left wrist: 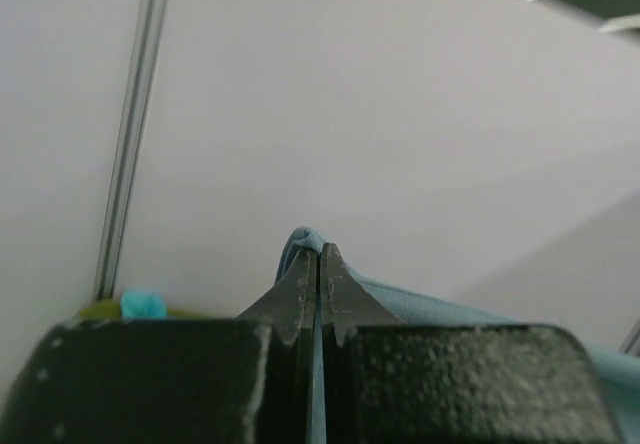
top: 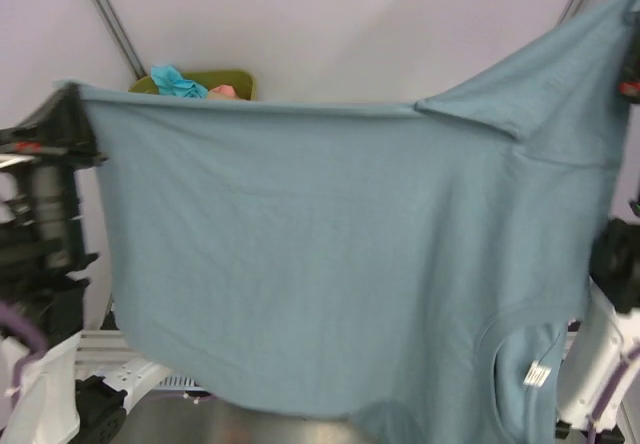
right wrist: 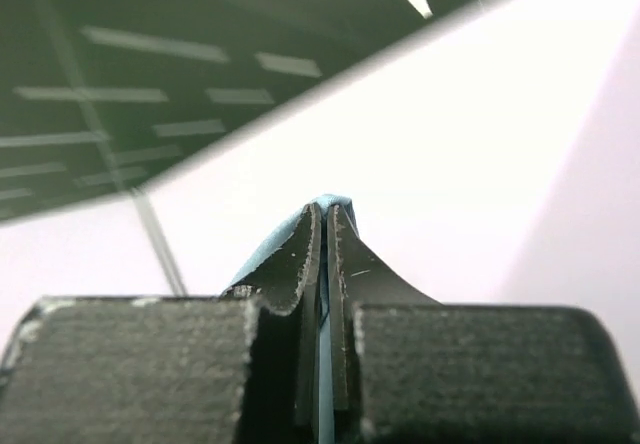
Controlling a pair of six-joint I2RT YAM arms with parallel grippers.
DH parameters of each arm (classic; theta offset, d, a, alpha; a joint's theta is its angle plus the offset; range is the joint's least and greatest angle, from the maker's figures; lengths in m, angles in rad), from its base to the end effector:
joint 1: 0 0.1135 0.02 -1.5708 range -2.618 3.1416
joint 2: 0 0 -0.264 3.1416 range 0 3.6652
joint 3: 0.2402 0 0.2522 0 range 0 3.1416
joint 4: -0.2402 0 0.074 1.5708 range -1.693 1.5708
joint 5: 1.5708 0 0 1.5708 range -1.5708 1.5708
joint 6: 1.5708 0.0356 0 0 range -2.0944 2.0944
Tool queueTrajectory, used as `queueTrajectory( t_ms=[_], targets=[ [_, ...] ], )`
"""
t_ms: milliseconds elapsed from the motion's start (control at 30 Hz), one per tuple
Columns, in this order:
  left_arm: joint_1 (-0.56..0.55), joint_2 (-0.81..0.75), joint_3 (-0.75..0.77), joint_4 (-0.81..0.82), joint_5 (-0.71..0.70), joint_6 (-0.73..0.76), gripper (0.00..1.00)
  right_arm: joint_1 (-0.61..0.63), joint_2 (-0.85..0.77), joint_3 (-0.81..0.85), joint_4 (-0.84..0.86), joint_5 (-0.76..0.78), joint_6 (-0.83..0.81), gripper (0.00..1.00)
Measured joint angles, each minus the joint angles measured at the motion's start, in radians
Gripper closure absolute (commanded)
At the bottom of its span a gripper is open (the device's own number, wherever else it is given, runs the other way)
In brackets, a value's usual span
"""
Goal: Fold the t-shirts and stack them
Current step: Flatten the tshirt out
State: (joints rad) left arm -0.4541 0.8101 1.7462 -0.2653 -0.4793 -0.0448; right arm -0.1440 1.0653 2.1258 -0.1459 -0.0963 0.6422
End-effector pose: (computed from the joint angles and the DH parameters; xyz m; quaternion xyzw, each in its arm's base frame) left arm 0.0230 0.0070 0.6032 -0.1234 0.4571 -0.1159 0.8731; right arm 0.0264 -0.0004 0.6742 0.0812 0.3148 0.2481 0.9126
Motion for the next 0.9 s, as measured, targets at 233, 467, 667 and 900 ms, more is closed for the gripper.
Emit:
queueTrajectory(
  t_ms=[233,467,667,900],
  targets=[
    [0.000,0.038,-0.439,0.088,-0.069,-0.001,1.00,0.002,0.047,-0.443,0.069,-0.029,-0.006,1.00],
    [0.112,0.218,-0.772,0.198,-0.069,-0.061,1.00,0.027,0.206,-0.803,0.190,-0.044,-0.027,1.00],
    [0.257,0.578,-0.804,0.302,0.001,-0.141,1.00,0.042,0.561,-0.779,0.304,-0.082,-0.047,1.00],
    [0.298,0.883,-0.624,0.280,0.072,-0.169,1.00,0.068,0.976,-0.447,0.232,-0.114,-0.064,1.00]
  ],
)
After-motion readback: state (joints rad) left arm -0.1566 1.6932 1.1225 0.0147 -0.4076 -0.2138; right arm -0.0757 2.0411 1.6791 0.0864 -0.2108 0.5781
